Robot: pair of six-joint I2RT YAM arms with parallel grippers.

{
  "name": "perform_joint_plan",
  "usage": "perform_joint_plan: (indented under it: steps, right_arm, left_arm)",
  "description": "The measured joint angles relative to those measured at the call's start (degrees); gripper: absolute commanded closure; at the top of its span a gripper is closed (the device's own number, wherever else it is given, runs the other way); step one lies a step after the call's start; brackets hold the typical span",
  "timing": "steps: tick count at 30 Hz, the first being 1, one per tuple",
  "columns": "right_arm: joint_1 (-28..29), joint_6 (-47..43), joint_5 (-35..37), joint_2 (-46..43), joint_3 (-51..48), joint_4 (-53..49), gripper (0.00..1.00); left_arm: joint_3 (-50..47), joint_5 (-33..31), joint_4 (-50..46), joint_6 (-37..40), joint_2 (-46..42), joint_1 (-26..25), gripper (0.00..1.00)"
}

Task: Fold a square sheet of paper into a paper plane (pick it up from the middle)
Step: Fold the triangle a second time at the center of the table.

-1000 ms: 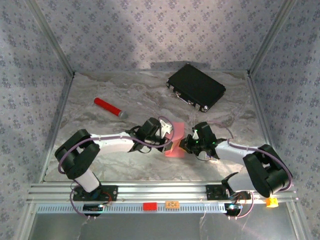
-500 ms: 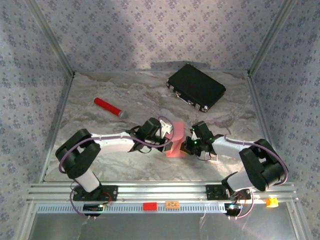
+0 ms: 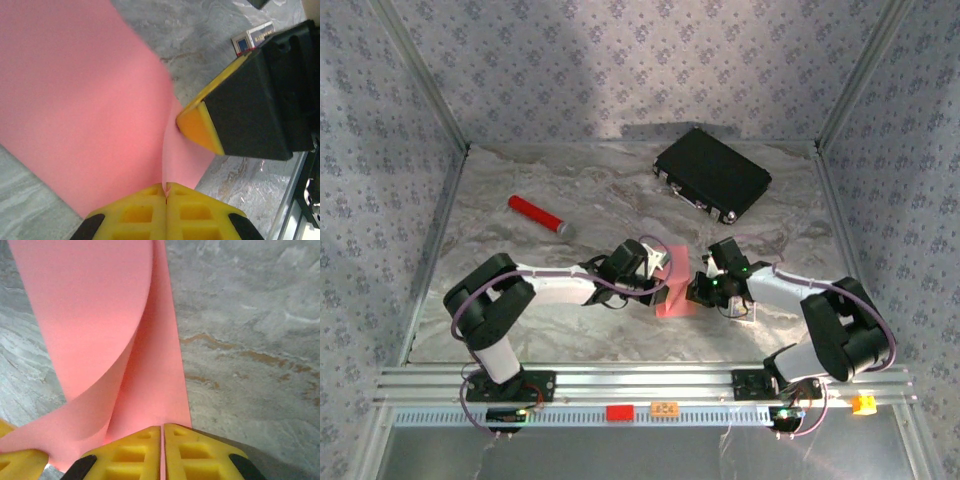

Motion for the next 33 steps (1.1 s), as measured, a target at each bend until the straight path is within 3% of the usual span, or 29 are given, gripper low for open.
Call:
perform_joint_plan:
  steps: [13,33]
  right_arm:
    - [2.8,11.2,-1.1,1.1,-4.2,11.4,0.9]
    - [1.9,7.2,-0.4,1.3,-2.7,8.2,0.9]
  left_arm:
    - [0.5,-1.5,0.6,-0.4,0.0,0.0,0.95]
    - [7.4,-1.9,-8.4,5.7,5.0,1.6,0.93]
